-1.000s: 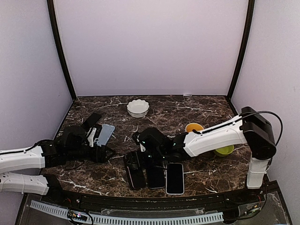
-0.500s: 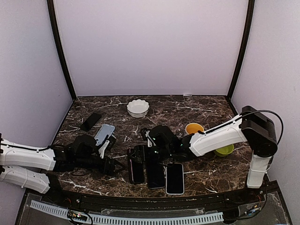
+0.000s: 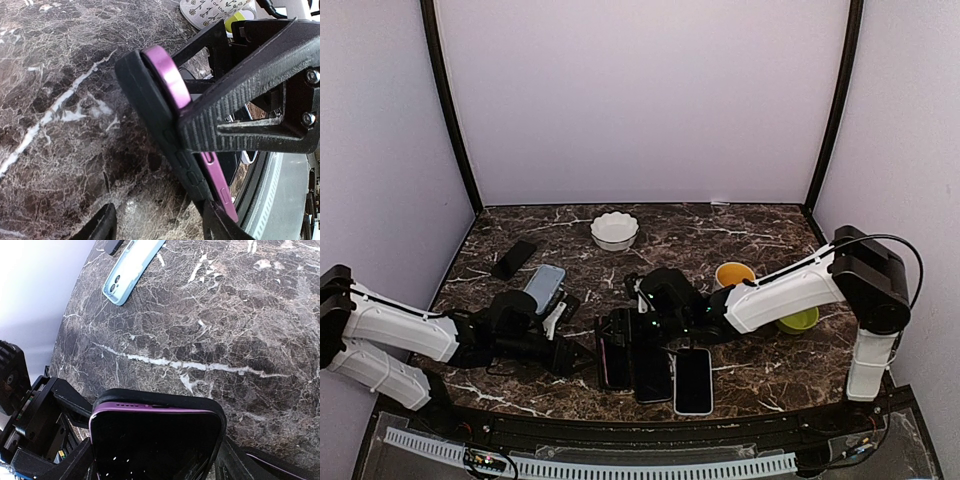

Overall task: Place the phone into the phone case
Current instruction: Adjust the phone with the phone case at the center of the board.

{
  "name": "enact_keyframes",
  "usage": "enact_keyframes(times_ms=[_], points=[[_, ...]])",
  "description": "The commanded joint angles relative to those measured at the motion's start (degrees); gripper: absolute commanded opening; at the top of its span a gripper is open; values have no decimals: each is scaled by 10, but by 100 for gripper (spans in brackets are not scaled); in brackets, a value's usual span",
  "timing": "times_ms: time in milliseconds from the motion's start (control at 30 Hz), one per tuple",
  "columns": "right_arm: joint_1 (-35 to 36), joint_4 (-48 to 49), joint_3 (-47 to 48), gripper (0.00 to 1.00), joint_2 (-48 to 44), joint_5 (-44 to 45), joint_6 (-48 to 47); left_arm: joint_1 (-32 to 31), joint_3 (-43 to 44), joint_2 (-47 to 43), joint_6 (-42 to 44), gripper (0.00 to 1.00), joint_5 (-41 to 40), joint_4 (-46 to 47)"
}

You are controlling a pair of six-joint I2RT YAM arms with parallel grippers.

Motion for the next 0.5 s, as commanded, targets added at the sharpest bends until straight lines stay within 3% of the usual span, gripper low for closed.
enact_keyframes(times_ms=[0,267,467], points=[[0,78,5,40,-6,-7,9,-3,1,7,1,60,5,-15],[-2,70,13,40,-1,-7,11,-4,26,-2,21,69,25,-41],[-3,64,11,40,-10,-2,7,-3,10,-49,22,69,18,-54]])
